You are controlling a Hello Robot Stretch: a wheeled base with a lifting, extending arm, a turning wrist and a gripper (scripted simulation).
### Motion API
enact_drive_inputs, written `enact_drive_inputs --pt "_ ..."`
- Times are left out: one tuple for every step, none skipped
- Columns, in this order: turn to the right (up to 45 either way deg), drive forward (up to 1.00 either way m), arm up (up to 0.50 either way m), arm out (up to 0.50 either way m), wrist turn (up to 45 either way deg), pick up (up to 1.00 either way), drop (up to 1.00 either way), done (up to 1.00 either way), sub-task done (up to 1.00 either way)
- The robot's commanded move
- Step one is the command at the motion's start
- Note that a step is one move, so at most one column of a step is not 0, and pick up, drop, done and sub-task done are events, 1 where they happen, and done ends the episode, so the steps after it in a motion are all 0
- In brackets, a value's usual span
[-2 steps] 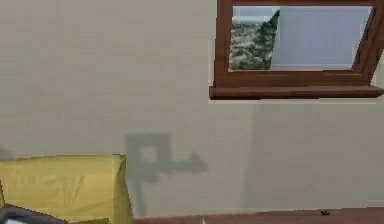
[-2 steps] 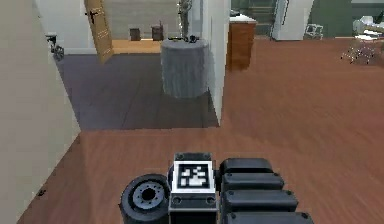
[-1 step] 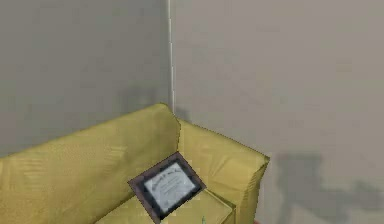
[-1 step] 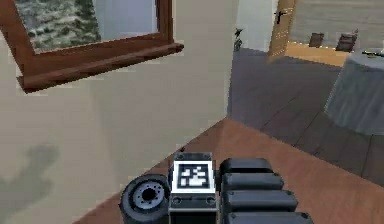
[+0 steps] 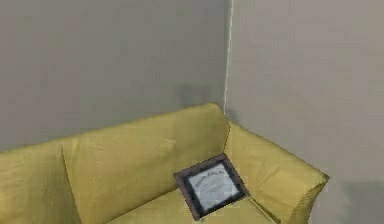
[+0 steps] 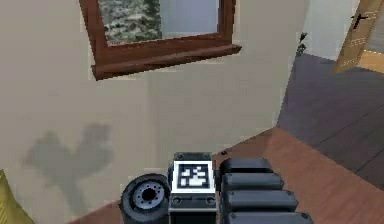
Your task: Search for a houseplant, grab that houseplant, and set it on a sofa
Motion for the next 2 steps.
enact_drive_inputs --pt "45.0 0.0 0.0 0.0 0.0 0.0 0.0 0.0 0.0" --pt "45.0 0.0 0.0 0.0 0.0 0.0 0.0 0.0 0.0"
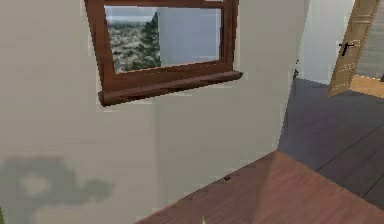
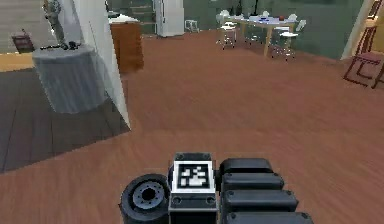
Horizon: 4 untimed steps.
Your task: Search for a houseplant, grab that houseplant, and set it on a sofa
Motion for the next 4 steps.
enact_drive_inputs --pt "21.0 0.0 0.0 0.0 0.0 0.0 0.0 0.0 0.0" --pt "45.0 0.0 0.0 0.0 0.0 0.0 0.0 0.0 0.0" --pt "45.0 0.0 0.0 0.0 0.0 0.0 0.0 0.0 0.0" --pt "45.0 0.0 0.0 0.0 0.0 0.0 0.0 0.0 0.0"
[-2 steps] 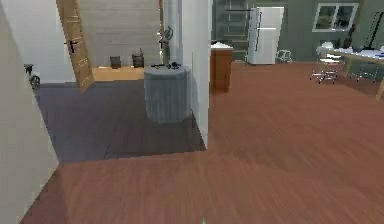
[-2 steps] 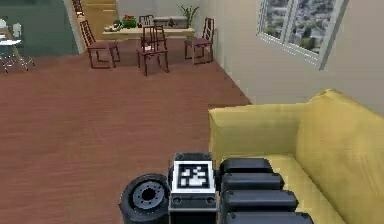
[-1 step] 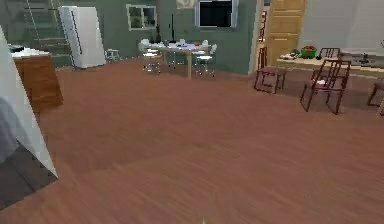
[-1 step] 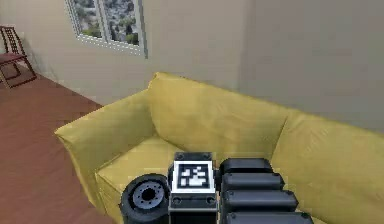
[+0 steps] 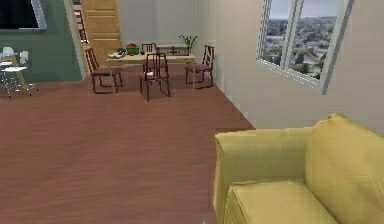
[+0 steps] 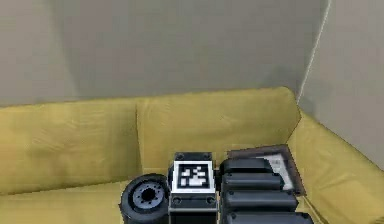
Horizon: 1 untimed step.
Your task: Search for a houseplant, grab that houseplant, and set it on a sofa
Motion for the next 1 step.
enact_drive_inputs --pt "9.0 0.0 0.0 0.0 0.0 0.0 0.0 0.0 0.0"
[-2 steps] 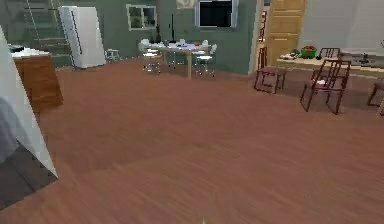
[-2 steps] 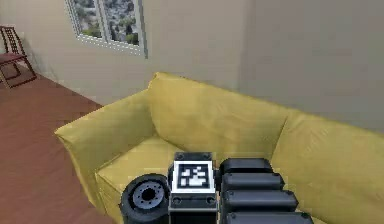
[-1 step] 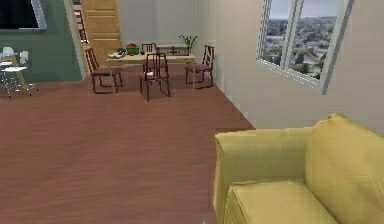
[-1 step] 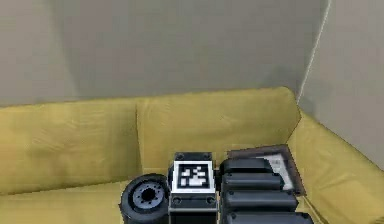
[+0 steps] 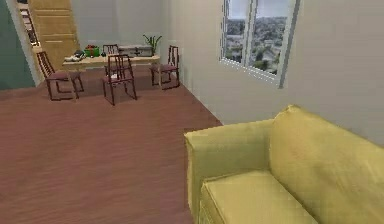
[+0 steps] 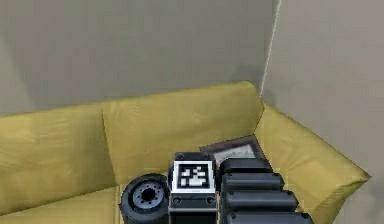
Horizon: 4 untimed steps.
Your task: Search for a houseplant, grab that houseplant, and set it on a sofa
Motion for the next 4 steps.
enact_drive_inputs --pt "0.0 0.15 0.0 0.0 0.0 0.0 0.0 0.0 0.0" --pt "-27.0 0.0 0.0 0.0 0.0 0.0 0.0 0.0 0.0" --pt "-3.0 0.0 0.0 0.0 0.0 0.0 0.0 0.0 0.0" --pt "0.0 0.0 0.0 0.26 0.0 0.0 0.0 0.0 0.0"
